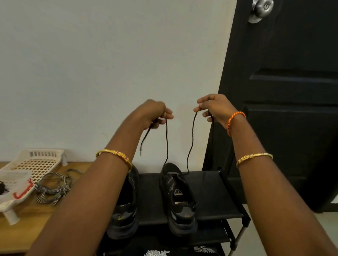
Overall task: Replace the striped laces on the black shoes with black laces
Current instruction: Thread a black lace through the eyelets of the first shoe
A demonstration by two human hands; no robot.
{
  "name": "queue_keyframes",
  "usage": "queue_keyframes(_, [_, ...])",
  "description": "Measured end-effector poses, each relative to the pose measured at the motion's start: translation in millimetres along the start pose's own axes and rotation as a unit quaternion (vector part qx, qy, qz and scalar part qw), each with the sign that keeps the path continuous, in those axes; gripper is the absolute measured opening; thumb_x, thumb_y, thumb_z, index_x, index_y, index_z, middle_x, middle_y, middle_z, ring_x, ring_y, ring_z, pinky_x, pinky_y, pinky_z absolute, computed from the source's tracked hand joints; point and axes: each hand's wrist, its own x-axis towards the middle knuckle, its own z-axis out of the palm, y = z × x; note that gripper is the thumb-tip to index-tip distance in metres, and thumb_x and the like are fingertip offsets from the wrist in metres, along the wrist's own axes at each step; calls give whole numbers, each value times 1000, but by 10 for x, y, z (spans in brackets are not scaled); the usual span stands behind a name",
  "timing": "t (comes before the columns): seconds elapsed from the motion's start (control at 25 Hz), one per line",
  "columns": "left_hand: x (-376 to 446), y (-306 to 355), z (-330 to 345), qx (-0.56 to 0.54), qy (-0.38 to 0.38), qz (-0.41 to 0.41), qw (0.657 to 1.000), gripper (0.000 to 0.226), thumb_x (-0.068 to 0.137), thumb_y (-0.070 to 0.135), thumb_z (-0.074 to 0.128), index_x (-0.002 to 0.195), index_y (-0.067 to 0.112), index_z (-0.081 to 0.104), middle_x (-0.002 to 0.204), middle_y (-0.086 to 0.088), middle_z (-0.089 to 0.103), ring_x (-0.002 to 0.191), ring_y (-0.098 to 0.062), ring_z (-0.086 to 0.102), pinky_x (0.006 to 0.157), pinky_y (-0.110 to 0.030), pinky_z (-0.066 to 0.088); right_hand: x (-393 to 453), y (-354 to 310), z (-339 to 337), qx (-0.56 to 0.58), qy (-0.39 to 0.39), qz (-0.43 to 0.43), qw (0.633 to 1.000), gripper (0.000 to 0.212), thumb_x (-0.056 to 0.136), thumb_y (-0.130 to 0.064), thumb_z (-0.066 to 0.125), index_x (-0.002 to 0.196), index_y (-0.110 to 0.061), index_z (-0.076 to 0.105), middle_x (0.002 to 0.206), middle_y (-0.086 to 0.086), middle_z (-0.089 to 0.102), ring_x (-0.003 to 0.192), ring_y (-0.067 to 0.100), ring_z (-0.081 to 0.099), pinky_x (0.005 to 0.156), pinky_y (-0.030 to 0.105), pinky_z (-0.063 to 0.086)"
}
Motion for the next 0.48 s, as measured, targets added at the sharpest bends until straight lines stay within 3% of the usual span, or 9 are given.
queue_keyframes(0.16, [238,-896,294,78,18,-41,996,21,88,3,53,106,-3,63,76,-9,63,50,-12,47,38,-16,35,-52,772,304,-60,14,62,996,10,85,-7,60,82,-17,62,80,-1,65,61,9,50,46,20,38])
queue_keyframes(0.24, [354,-1460,517,169,19,-17,985,22,89,7,56,106,0,66,89,-16,68,59,-16,57,52,-22,46,-74,1215,551,-94,1,94,991,12,83,-7,62,73,-15,62,73,-1,63,62,11,51,49,21,40])
queue_keyframes(0.36, [519,-2133,782,281,18,8,960,27,92,19,57,115,7,65,114,-13,67,102,-27,63,89,-35,50,-76,1811,913,-183,-75,135,971,6,80,-13,69,75,-11,65,84,7,66,80,18,60,68,26,47])
queue_keyframes(0.48, [667,-2421,962,305,26,22,952,26,93,29,57,110,12,67,108,-9,69,99,-25,63,85,-35,51,-82,2158,1148,-226,-127,168,951,15,78,-21,74,83,-10,65,87,8,65,81,18,59,67,26,46])
